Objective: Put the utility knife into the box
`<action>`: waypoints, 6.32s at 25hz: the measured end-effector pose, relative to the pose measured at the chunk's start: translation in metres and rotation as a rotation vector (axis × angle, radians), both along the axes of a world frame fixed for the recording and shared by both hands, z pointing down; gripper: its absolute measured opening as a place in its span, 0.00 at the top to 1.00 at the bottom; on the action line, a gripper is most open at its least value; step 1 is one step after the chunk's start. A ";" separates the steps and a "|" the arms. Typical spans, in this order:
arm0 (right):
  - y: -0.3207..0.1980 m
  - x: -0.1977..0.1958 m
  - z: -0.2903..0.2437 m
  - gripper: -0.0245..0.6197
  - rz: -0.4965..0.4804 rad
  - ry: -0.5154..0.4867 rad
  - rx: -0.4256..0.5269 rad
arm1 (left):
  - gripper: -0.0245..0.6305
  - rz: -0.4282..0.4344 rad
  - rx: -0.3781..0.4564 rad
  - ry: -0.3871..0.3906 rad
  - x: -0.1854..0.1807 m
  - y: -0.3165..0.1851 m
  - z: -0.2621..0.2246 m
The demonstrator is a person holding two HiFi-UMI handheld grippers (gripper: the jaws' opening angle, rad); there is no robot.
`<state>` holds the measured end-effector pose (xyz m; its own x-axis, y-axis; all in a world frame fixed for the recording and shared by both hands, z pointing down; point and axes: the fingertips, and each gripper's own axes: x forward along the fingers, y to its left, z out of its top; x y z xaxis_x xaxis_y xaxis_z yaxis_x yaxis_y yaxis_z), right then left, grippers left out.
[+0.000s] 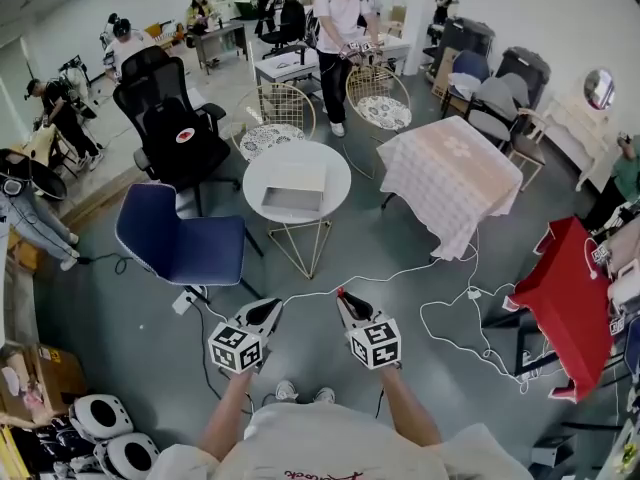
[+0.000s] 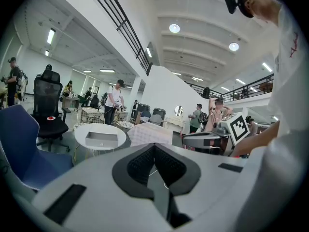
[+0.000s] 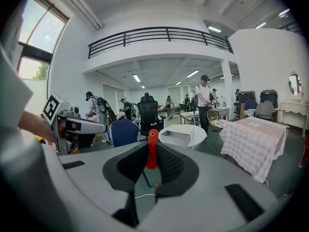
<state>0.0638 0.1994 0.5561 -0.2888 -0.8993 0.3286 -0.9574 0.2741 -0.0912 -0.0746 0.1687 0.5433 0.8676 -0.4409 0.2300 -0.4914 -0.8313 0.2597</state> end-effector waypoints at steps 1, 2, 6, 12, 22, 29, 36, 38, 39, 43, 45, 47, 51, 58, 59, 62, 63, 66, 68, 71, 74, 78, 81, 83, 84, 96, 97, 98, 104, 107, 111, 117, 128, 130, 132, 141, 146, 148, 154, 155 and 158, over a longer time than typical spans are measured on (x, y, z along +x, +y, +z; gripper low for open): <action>0.001 0.002 0.000 0.86 -0.004 0.000 0.001 | 0.95 -0.001 0.000 -0.003 0.002 0.001 0.001; 0.002 0.005 0.001 0.86 -0.009 0.002 0.003 | 0.95 -0.003 0.000 -0.005 0.004 0.002 0.002; 0.003 0.016 0.006 0.86 -0.015 0.004 -0.001 | 0.95 -0.009 -0.004 -0.011 0.014 0.005 0.007; 0.005 0.025 0.015 0.86 -0.030 0.006 -0.013 | 0.95 -0.011 -0.011 -0.009 0.027 0.004 0.013; -0.008 0.039 0.024 0.86 -0.025 0.004 -0.015 | 0.95 -0.007 -0.011 -0.007 0.040 -0.010 0.021; -0.024 0.043 0.029 0.86 -0.024 0.006 -0.015 | 0.95 0.003 -0.013 -0.001 0.049 -0.026 0.026; -0.054 0.047 0.038 0.86 -0.018 0.008 -0.031 | 0.95 0.012 -0.026 -0.003 0.053 -0.058 0.035; -0.063 0.046 0.041 0.86 -0.020 0.008 -0.038 | 0.95 0.015 -0.031 -0.002 0.054 -0.067 0.037; -0.068 0.046 0.042 0.86 -0.022 0.008 -0.041 | 0.95 0.016 -0.034 -0.002 0.055 -0.073 0.038; -0.091 0.048 0.044 0.86 -0.024 0.012 -0.048 | 0.95 0.022 -0.040 -0.003 0.060 -0.095 0.041; -0.104 0.049 0.045 0.86 -0.024 0.013 -0.053 | 0.95 0.025 -0.046 -0.002 0.060 -0.107 0.043; -0.115 0.049 0.047 0.86 -0.023 0.014 -0.058 | 0.95 0.025 -0.052 -0.002 0.060 -0.118 0.045; -0.138 0.048 0.055 0.86 -0.025 0.016 -0.071 | 0.95 0.024 -0.062 -0.002 0.058 -0.141 0.053; -0.195 0.043 0.067 0.86 -0.030 0.027 -0.096 | 0.95 0.038 -0.088 0.007 0.061 -0.202 0.070; -0.203 0.043 0.071 0.86 -0.027 0.027 -0.106 | 0.95 0.045 -0.098 0.008 0.063 -0.210 0.073; -0.234 0.044 0.077 0.86 -0.020 0.030 -0.132 | 0.95 0.057 -0.119 0.016 0.067 -0.241 0.078; -0.246 0.044 0.076 0.86 -0.017 0.030 -0.137 | 0.95 0.060 -0.124 0.018 0.068 -0.252 0.077; -0.281 0.043 0.069 0.86 -0.015 0.030 -0.143 | 0.95 0.063 -0.136 0.021 0.069 -0.287 0.073; -0.306 0.046 0.062 0.86 -0.012 0.033 -0.139 | 0.95 0.064 -0.136 0.024 0.071 -0.311 0.068; -0.343 0.047 0.053 0.86 -0.009 0.034 -0.136 | 0.95 0.063 -0.137 0.026 0.071 -0.346 0.060; -0.375 0.051 0.041 0.86 -0.005 0.039 -0.134 | 0.95 0.064 -0.134 0.026 0.072 -0.378 0.049; -0.412 0.052 0.023 0.86 0.010 0.038 -0.115 | 0.95 0.070 -0.126 0.024 0.071 -0.415 0.036; -0.432 0.055 0.013 0.86 0.020 0.047 -0.100 | 0.95 0.080 -0.115 0.032 0.075 -0.436 0.027; -0.444 0.059 0.009 0.86 0.027 0.049 -0.096 | 0.95 0.091 -0.111 0.033 0.080 -0.447 0.023; -0.449 0.060 0.008 0.86 0.030 0.050 -0.094 | 0.95 0.096 -0.110 0.034 0.081 -0.451 0.022; -0.489 0.060 0.003 0.86 0.034 0.042 -0.064 | 0.95 0.101 -0.072 0.030 0.083 -0.495 0.015; -0.488 0.061 0.004 0.86 0.032 0.041 -0.063 | 0.95 0.101 -0.071 0.029 0.084 -0.494 0.015; -0.489 0.062 0.005 0.86 0.031 0.041 -0.062 | 0.95 0.101 -0.071 0.028 0.085 -0.494 0.016; -0.488 0.071 0.007 0.86 0.006 0.036 -0.061 | 0.95 0.074 -0.075 0.014 0.090 -0.488 0.019; -0.490 0.075 0.004 0.86 -0.022 0.035 -0.059 | 0.95 0.039 -0.072 0.015 0.093 -0.488 0.017; -0.493 0.079 0.000 0.86 -0.054 0.034 -0.055 | 0.95 0.004 -0.071 0.020 0.097 -0.486 0.013; -0.491 0.087 0.005 0.86 -0.084 0.036 -0.065 | 0.95 -0.016 -0.069 0.019 0.106 -0.481 0.012; -0.481 0.083 0.024 0.86 -0.117 0.032 -0.127 | 0.95 -0.045 -0.113 0.015 0.103 -0.473 0.024; -0.477 0.082 0.031 0.86 -0.120 0.030 -0.148 | 0.95 -0.049 -0.135 0.013 0.102 -0.468 0.032; -0.473 0.080 0.040 0.86 -0.123 0.025 -0.170 | 0.95 -0.055 -0.159 0.009 0.099 -0.462 0.042; -0.454 0.069 0.084 0.86 -0.141 0.002 -0.282 | 0.95 -0.078 -0.255 -0.002 0.090 -0.443 0.080; -0.438 0.065 0.110 0.86 -0.150 -0.010 -0.337 | 0.95 -0.091 -0.306 -0.007 0.087 -0.427 0.103; -0.435 0.063 0.119 0.86 -0.156 -0.013 -0.357 | 0.95 -0.096 -0.323 -0.009 0.085 -0.422 0.110; -0.439 0.060 0.134 0.86 -0.189 -0.004 -0.383 | 0.95 -0.109 -0.353 -0.012 0.084 -0.414 0.120; -0.442 0.059 0.135 0.86 -0.197 0.001 -0.383 | 0.95 -0.110 -0.357 -0.012 0.084 -0.412 0.121; -0.452 0.054 0.140 0.86 -0.232 0.017 -0.389 | 0.95 -0.131 -0.367 -0.007 0.081 -0.409 0.121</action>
<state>0.1178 -0.2529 0.6958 -0.4600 -0.6200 0.6356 -0.8768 0.4303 -0.2148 0.0059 -0.2402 0.6642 0.8072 -0.4350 0.3990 -0.5901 -0.6140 0.5242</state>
